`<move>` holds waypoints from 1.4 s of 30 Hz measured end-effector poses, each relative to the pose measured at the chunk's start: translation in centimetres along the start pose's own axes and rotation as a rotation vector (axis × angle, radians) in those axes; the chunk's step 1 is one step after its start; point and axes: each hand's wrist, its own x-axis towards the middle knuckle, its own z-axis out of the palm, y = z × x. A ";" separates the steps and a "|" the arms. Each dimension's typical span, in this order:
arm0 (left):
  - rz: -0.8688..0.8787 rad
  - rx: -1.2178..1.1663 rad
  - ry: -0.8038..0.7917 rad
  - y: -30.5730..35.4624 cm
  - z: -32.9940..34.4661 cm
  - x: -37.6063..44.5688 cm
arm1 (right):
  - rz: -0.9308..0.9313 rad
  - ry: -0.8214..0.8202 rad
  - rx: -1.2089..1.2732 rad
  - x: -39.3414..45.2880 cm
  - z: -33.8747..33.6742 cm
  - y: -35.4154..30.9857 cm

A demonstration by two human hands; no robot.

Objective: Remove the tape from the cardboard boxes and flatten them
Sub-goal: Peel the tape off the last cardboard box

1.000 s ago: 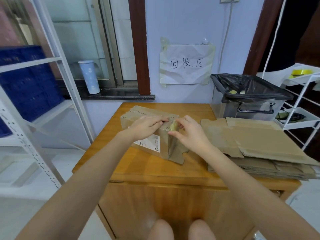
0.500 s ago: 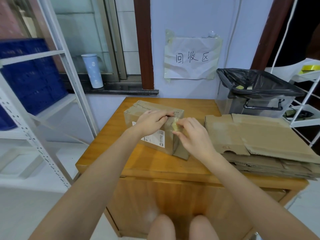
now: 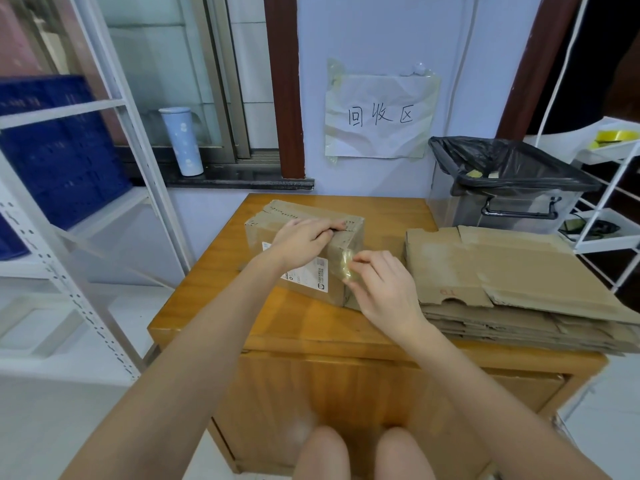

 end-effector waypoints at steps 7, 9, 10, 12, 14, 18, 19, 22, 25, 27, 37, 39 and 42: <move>-0.004 -0.004 -0.004 0.1 0.1 0.0 | -0.066 -0.014 -0.032 -0.8 -0.1 0.6; -0.005 -0.001 -0.006 0.2 0.1 0.0 | -0.060 -0.030 -0.035 -0.9 0.0 0.7; -0.006 -0.001 -0.007 0.3 0.1 0.0 | -0.050 -0.036 -0.028 -1.0 0.1 0.6; -0.008 0.000 -0.009 0.3 0.1 0.0 | -0.022 -0.050 -0.018 -1.0 0.1 0.5; -0.018 -0.008 -0.004 0.3 0.0 -0.1 | 0.008 -0.081 -0.036 -0.7 0.1 0.2; -0.024 0.003 0.004 0.6 0.2 -0.1 | 0.038 -0.133 -0.062 -0.3 -0.2 -0.1; -0.023 0.005 0.006 0.6 0.2 -0.2 | 0.032 -0.136 -0.066 -0.3 -0.2 -0.1; -0.029 0.004 0.012 0.6 0.2 -0.2 | -0.001 -0.130 -0.065 -0.3 -0.4 0.0; -0.026 0.010 0.022 0.7 0.2 -0.2 | -0.024 -0.115 -0.023 -0.6 -0.3 -0.1; -0.032 0.009 0.027 0.7 0.2 -0.2 | -0.038 -0.108 -0.014 -0.8 -0.3 -0.1; -0.048 0.033 0.031 0.9 0.2 -0.1 | 0.043 -0.215 -0.013 0.5 -0.2 -0.1; -0.052 0.036 0.028 1.0 0.3 0.0 | 0.062 -0.220 -0.012 0.5 -0.1 -0.2; -0.056 0.040 0.029 0.9 0.4 0.0 | 0.046 -0.184 -0.070 0.6 0.4 0.1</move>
